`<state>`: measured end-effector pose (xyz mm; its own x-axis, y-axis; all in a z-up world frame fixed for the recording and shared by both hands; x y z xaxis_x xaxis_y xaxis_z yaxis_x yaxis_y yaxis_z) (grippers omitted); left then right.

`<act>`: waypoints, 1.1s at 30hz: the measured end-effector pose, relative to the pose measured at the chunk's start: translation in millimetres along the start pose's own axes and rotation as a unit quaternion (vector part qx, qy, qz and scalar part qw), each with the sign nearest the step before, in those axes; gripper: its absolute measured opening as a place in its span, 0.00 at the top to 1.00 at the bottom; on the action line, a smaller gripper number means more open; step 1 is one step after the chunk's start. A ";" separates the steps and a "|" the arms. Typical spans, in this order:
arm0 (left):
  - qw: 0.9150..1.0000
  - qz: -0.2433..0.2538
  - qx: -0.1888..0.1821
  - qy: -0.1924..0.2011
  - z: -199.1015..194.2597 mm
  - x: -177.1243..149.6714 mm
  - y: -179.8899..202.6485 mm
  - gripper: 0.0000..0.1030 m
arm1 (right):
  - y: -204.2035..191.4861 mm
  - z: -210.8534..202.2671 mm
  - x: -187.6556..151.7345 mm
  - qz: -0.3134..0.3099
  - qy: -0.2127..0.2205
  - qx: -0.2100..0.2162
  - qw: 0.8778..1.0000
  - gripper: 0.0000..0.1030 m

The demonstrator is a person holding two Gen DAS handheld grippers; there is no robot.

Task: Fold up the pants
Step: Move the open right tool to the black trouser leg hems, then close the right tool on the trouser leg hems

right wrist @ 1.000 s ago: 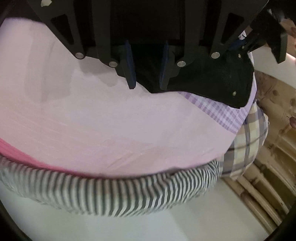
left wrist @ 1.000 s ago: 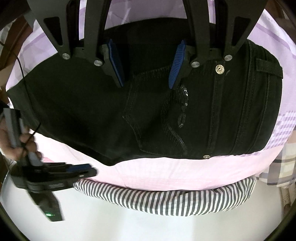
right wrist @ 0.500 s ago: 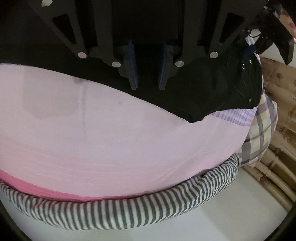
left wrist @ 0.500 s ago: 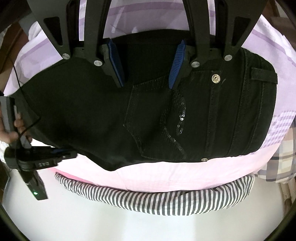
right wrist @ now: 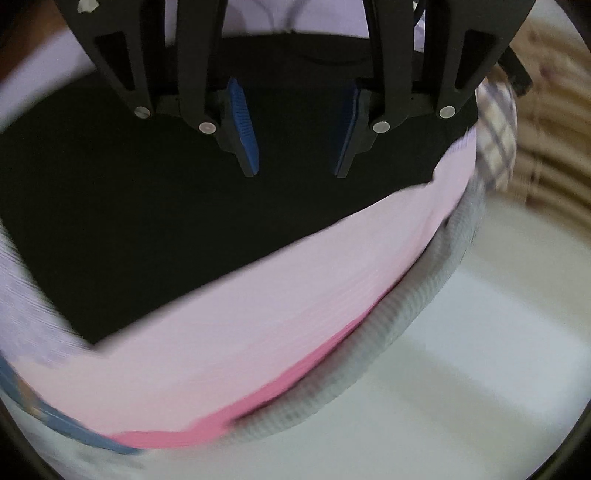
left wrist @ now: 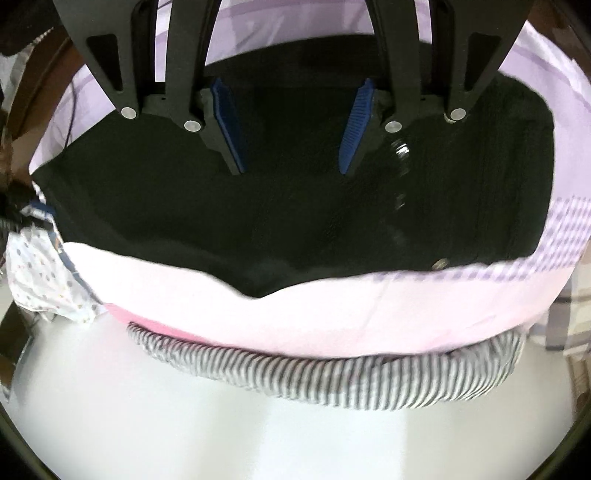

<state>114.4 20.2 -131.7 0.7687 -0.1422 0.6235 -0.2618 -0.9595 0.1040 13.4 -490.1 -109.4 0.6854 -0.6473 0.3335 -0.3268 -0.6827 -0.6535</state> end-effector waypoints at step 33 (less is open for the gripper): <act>0.990 0.101 -0.049 -0.080 58.8 -10.7 127.3 0.46 | 137.8 -51.1 1.1 0.172 0.097 0.037 0.980 0.86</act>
<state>107.1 -114.7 -170.7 0.7752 -0.3741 0.5091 -0.4699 -0.8800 0.0688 -64.2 -602.2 -164.3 0.4045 -0.8917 0.2030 -0.4639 -0.3914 -0.7948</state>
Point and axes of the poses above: each gripper's, at about its wrist camera, not at the fingertips, and z roughly the way its jaws point, y to its right, x to its top, the point moved 4 cm from there along z, roughly the way its jaws point, and after that the axes turned 5 degrees about x, right-handed, at the moved point
